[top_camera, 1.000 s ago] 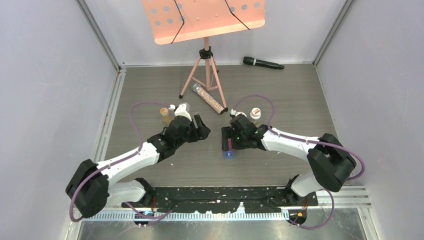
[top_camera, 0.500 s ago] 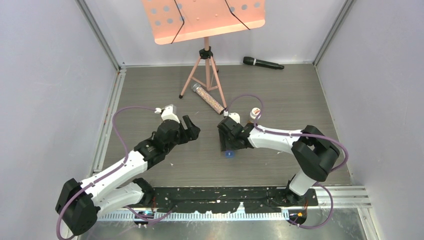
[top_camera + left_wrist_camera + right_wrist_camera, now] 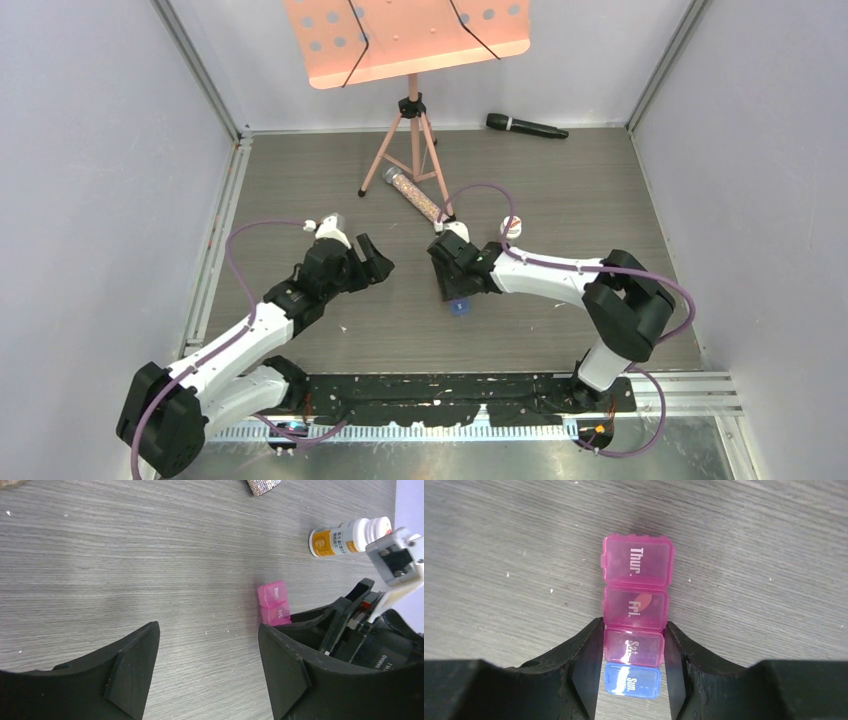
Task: Sort the pills into containers
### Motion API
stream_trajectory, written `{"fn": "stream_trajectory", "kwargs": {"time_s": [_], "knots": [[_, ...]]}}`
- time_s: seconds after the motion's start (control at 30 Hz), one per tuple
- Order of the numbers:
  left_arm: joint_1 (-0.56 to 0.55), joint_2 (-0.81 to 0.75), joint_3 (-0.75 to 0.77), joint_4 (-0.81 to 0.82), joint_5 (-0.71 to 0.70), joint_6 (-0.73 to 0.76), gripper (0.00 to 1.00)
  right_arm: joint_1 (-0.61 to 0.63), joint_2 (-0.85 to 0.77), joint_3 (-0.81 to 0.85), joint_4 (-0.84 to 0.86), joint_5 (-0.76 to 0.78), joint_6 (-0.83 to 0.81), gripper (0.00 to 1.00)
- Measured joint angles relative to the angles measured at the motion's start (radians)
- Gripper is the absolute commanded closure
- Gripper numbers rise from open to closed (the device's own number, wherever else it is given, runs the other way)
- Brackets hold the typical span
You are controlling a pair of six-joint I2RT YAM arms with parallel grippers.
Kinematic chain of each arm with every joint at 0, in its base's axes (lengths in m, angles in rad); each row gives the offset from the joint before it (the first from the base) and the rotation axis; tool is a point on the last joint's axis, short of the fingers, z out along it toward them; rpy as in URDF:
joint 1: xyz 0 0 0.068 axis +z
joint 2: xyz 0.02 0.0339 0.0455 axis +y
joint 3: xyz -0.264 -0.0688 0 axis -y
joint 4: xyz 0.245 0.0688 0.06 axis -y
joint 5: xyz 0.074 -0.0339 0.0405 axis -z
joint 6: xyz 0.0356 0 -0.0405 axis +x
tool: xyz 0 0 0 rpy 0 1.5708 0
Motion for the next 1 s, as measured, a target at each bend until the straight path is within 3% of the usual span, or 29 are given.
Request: {"fn": "stream_trajectory", "kwargs": {"time_s": [0.47, 0.9, 1.0], "knots": [[0.031, -0.007, -0.016, 0.114, 0.356, -0.033, 0.26, -0.001, -0.151, -0.004, 0.109, -0.301, -0.163, 0.69], [0.031, 0.032, -0.016, 0.266, 0.441, -0.160, 0.52, -0.001, -0.282, -0.020, 0.236, -0.443, -0.163, 0.70], [0.031, 0.044, -0.016, 0.288, 0.457, -0.181, 0.52, -0.001, -0.282, -0.024, 0.241, -0.443, -0.162, 0.70]]}}
